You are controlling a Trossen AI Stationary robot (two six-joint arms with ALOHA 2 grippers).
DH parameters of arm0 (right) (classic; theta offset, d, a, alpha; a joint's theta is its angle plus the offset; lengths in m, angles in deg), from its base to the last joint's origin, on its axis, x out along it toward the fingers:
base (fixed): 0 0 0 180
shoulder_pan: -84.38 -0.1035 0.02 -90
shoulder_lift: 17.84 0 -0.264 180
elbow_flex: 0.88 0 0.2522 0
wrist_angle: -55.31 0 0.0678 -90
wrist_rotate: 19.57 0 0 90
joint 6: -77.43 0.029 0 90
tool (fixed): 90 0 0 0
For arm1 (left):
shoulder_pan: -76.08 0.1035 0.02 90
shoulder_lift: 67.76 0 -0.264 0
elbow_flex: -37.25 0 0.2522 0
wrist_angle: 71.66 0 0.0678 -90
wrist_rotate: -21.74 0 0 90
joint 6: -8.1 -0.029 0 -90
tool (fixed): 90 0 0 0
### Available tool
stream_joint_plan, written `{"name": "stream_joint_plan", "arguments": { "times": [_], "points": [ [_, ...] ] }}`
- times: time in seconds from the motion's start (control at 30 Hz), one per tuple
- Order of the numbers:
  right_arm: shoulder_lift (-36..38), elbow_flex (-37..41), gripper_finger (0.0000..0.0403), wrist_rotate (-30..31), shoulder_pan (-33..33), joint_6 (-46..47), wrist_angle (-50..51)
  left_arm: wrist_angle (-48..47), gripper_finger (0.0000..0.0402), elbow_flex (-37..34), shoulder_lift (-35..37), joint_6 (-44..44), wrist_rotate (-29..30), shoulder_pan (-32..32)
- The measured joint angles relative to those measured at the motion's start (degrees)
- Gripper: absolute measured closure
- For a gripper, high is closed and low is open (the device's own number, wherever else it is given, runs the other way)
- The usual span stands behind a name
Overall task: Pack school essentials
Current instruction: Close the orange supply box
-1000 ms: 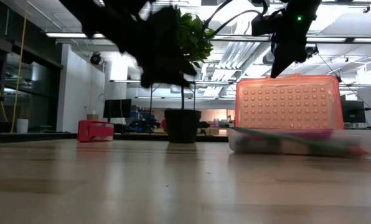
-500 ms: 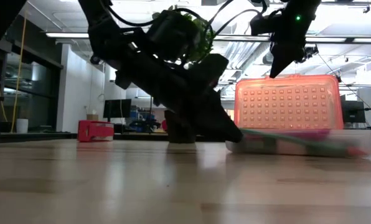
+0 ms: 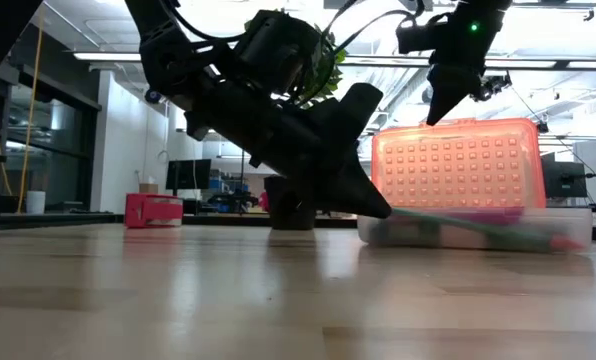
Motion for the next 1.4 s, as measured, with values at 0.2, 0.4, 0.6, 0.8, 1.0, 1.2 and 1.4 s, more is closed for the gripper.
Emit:
{"name": "stream_joint_plan", "arguments": {
  "times": [0.2, 0.4, 0.6, 0.8, 1.0, 1.2, 1.4],
  "points": [
    [0.0, -3.06, 0.0402, -4.94, -0.2, 0.22, -0.25, -0.02, 0.0401, 0.0, 0.0, 0.08, 0.08, 0.0],
    [0.0, -4.44, 0.0402, -14.69, -1.58, 3.21, -2.18, -0.07, 0.0401, 0.0, 0.0, 0.08, 0.63, 0.0],
    [0.0, -4.44, 0.0402, -17.52, -4.12, 10.2, -2.28, -0.09, 0.0401, 0.0, 0.0, 0.08, 0.7, 0.0],
    [0.0, -4.04, 0.0402, -19.94, -6.86, 17.62, -4.18, -0.11, 0.0401, 0.0, 0.0, 0.08, 0.72, 0.0],
    [-0.07, -3.75, 0.0402, -21.37, -9.11, 21.38, -6.63, -0.4, 0.0401, -0.04, 0.0, 0.08, 0.79, 0.02],
    [0.2, -3.75, 0.0402, -24.33, -9.29, 19.19, -5.86, -0.57, 0.0401, -0.04, 0.0, -1.98, -0.99, 0.28],
    [0.2, -3.72, 0.0403, -26.29, -9.22, 16.27, -3.9, -10.16, 0.0401, -0.3, 3.99, -7.27, -11.48, 2.08]
  ]
}}
